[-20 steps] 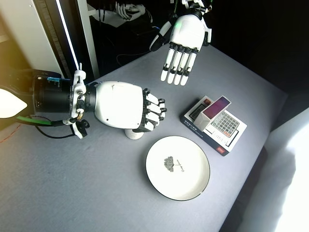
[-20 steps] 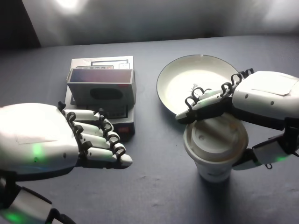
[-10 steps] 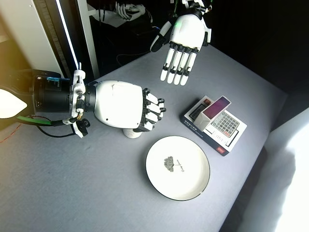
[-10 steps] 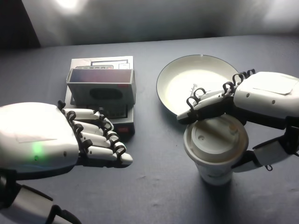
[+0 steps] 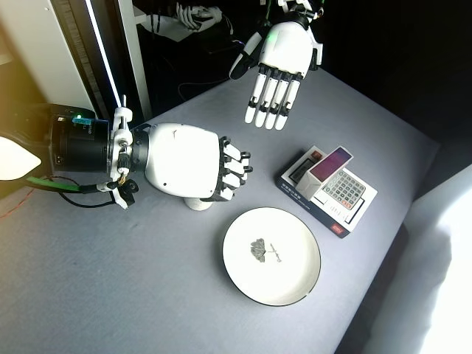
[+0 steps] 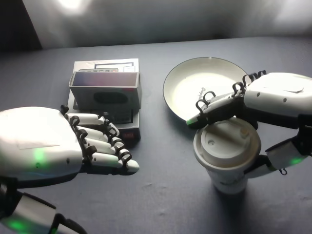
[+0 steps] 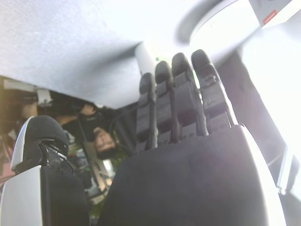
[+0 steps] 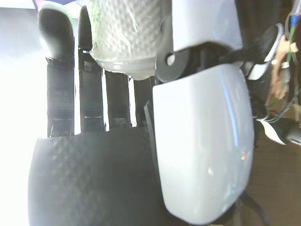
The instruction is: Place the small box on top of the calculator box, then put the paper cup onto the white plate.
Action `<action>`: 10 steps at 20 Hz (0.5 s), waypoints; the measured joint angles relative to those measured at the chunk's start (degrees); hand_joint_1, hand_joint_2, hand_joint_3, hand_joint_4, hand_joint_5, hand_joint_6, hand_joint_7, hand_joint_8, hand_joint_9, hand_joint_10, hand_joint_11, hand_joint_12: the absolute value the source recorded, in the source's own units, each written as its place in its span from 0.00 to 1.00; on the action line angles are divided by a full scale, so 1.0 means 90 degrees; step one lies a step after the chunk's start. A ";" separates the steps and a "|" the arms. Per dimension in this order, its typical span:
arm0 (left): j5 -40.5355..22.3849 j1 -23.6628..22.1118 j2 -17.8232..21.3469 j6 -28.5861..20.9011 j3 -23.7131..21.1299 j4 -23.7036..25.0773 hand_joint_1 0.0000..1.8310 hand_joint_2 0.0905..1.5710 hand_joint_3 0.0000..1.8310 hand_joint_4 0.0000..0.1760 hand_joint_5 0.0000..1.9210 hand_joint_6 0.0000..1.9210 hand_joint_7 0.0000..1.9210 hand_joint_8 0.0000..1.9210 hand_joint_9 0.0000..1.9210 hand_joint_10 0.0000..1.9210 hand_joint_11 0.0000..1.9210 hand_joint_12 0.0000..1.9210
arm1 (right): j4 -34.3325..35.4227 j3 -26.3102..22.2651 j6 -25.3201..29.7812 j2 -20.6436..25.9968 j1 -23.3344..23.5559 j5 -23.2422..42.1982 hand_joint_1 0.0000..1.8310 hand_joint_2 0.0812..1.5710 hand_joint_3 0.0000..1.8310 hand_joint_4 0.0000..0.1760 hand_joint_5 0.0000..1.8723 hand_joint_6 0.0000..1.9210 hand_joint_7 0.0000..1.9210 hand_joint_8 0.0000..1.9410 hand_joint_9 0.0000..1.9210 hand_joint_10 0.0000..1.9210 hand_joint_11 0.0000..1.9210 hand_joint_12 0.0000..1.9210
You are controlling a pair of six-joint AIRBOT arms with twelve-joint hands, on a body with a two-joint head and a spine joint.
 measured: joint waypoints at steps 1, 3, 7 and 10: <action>-0.0002 0.0000 0.0000 0.0000 0.0000 0.0000 0.17 0.68 0.00 0.00 0.14 0.00 0.16 0.00 0.14 0.00 0.00 0.26 | 0.0068 0.0000 0.0002 0.0000 0.0010 0.0005 0.81 0.69 0.00 0.00 0.47 0.54 0.53 0.43 0.47 0.56 0.42 0.82; 0.0000 0.0000 0.0000 0.0000 0.0000 0.0000 0.17 0.68 0.00 0.00 0.16 0.00 0.17 0.00 0.15 0.00 0.00 0.27 | 0.0330 0.0000 0.0000 0.0000 0.0095 -0.0007 0.81 0.69 0.00 0.00 0.47 0.55 0.52 0.45 0.46 0.56 0.42 0.82; -0.0002 0.0000 0.0000 0.0000 0.0000 0.0005 0.16 0.68 0.00 0.00 0.15 0.00 0.16 0.00 0.14 0.00 0.00 0.26 | 0.0833 0.0039 -0.0002 0.0002 0.0403 0.0017 0.81 0.69 0.00 0.00 0.47 0.53 0.54 0.42 0.48 0.54 0.43 0.81; -0.0002 0.0000 0.0000 0.0000 0.0000 0.0044 0.16 0.69 0.00 0.00 0.14 0.00 0.16 0.00 0.13 0.00 0.00 0.23 | 0.1302 0.0284 -0.0199 -0.0124 0.0729 -0.0022 0.81 0.68 0.00 0.00 0.49 0.50 0.55 0.40 0.49 0.52 0.42 0.81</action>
